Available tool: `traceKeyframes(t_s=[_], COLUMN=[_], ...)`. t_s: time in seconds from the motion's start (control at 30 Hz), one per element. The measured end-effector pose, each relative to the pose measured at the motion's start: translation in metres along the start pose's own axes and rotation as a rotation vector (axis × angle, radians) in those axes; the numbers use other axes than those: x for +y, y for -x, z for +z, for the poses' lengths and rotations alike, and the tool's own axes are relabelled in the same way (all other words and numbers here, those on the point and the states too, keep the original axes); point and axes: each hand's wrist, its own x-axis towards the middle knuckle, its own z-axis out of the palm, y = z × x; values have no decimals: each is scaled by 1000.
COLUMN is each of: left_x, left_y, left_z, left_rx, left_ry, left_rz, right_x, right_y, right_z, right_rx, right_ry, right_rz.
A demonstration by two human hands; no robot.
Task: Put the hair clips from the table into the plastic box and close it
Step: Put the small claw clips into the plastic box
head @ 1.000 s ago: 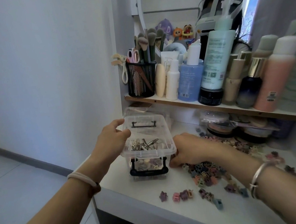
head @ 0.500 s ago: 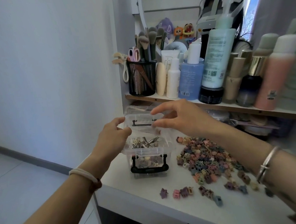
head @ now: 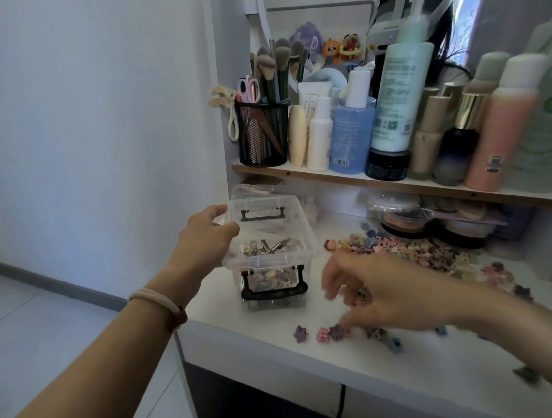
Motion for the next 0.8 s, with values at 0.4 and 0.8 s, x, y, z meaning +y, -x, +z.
traceKeyframes(t_s=[0.4, 0.8], left_x=[2, -2], left_y=[8, 9], left_z=[-10, -19], left_rx=[-4, 12], left_ry=[17, -6], left_rz=[-14, -6], right_x=[1, -3], right_y=[-4, -11], right_z=[13, 6], right_rx=[-83, 156], right_ry=[201, 240], right_rz=[-7, 25])
